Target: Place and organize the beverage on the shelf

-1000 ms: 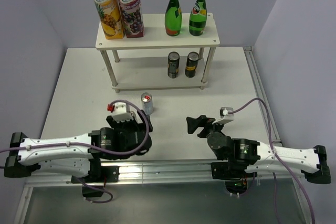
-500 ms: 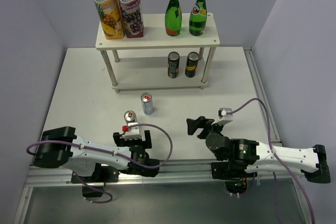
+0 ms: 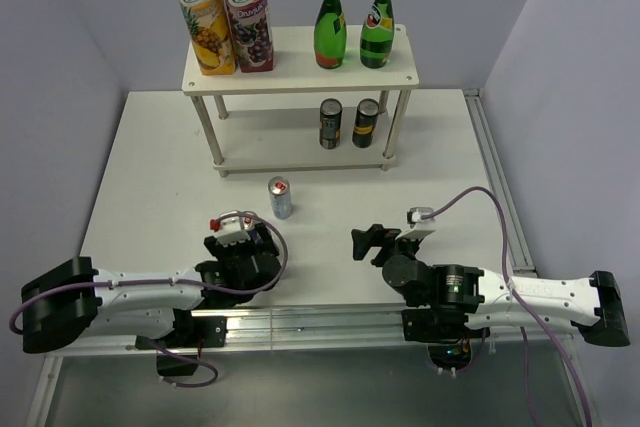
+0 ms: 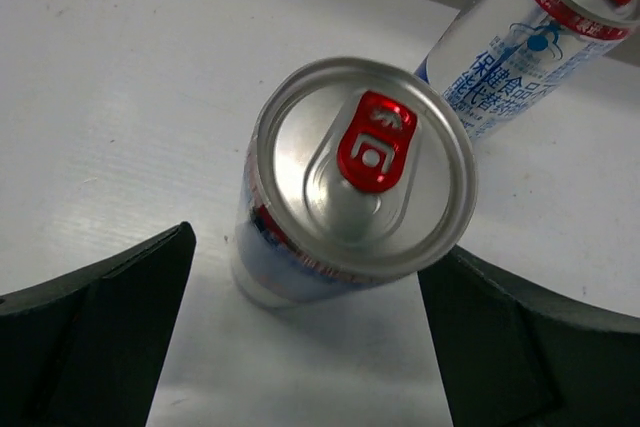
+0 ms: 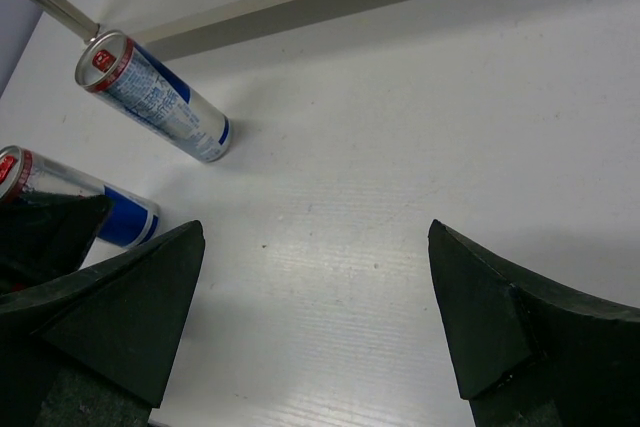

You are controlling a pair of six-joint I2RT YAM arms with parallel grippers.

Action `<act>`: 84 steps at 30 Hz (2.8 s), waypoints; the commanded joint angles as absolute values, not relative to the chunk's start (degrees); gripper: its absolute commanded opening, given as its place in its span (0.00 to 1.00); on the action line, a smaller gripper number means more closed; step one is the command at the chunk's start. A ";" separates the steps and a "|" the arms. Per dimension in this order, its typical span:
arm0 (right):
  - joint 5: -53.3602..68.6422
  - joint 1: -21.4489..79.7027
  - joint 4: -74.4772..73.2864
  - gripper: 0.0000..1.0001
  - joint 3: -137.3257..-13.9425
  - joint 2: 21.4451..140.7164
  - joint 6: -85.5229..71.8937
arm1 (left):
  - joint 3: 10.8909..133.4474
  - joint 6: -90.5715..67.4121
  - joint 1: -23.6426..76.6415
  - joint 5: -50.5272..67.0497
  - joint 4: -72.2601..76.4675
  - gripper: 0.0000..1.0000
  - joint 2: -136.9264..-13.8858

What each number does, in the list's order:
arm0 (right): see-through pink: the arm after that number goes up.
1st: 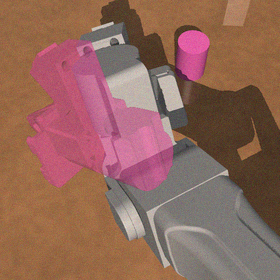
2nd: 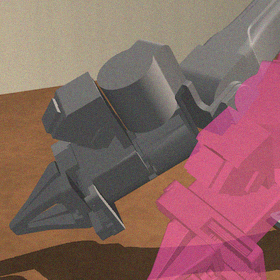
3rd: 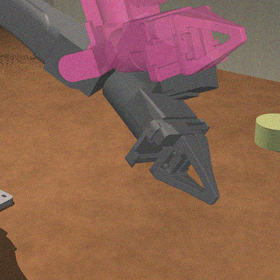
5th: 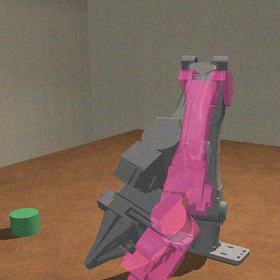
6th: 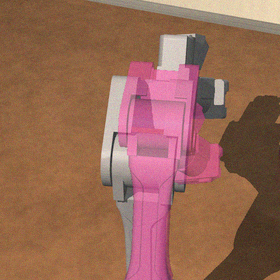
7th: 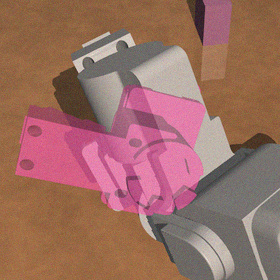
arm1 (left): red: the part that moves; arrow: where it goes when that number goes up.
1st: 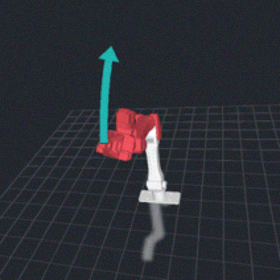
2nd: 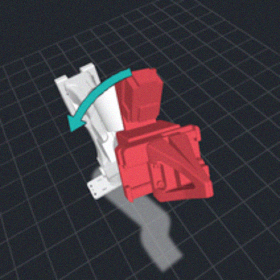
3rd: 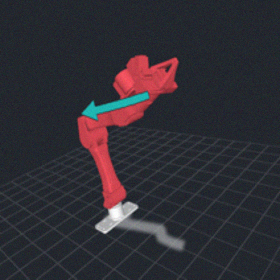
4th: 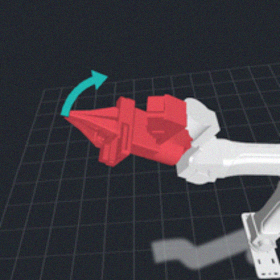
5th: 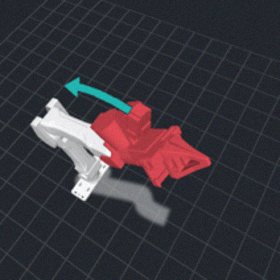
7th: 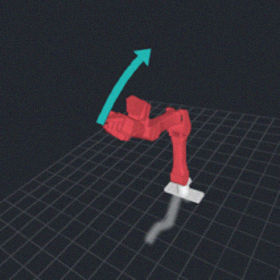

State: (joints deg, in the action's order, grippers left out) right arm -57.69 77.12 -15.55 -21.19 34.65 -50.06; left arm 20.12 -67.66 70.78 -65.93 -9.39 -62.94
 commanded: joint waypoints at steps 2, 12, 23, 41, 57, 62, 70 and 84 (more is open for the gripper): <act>-59.59 77.61 -13.97 1.00 -20.92 34.72 -51.50 | 19.25 -52.04 65.41 -61.00 12.45 0.99 -66.16; -60.38 77.52 -15.20 1.00 -20.39 34.02 -52.03 | 19.51 -42.02 55.73 -53.53 26.53 0.74 -75.93; -61.17 77.52 -15.38 1.00 -18.90 31.99 -52.03 | 26.01 -38.25 54.14 -55.55 17.41 0.00 -71.04; -60.91 77.52 -15.47 1.00 -18.19 29.18 -51.24 | 47.80 -18.72 30.42 -37.62 23.11 0.00 -77.77; -60.73 77.52 -16.08 1.00 -17.93 28.83 -51.77 | 59.94 -13.54 26.98 -37.62 34.62 0.00 -97.99; -60.65 77.52 -16.00 1.00 -17.93 28.92 -51.59 | 62.14 -12.48 26.02 -37.71 36.12 0.00 -102.21; -60.64 77.52 -15.91 1.00 -17.93 29.09 -51.50 | 63.55 -11.25 25.75 -40.25 36.83 0.06 -104.24; -60.73 77.52 -15.91 1.00 -17.93 29.09 -51.33 | 64.34 -12.48 25.49 -39.73 35.25 0.74 -105.91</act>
State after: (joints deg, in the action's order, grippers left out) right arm -58.67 77.12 -15.94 -18.35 29.47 -50.92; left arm 61.43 -12.14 25.69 -38.94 31.27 -106.02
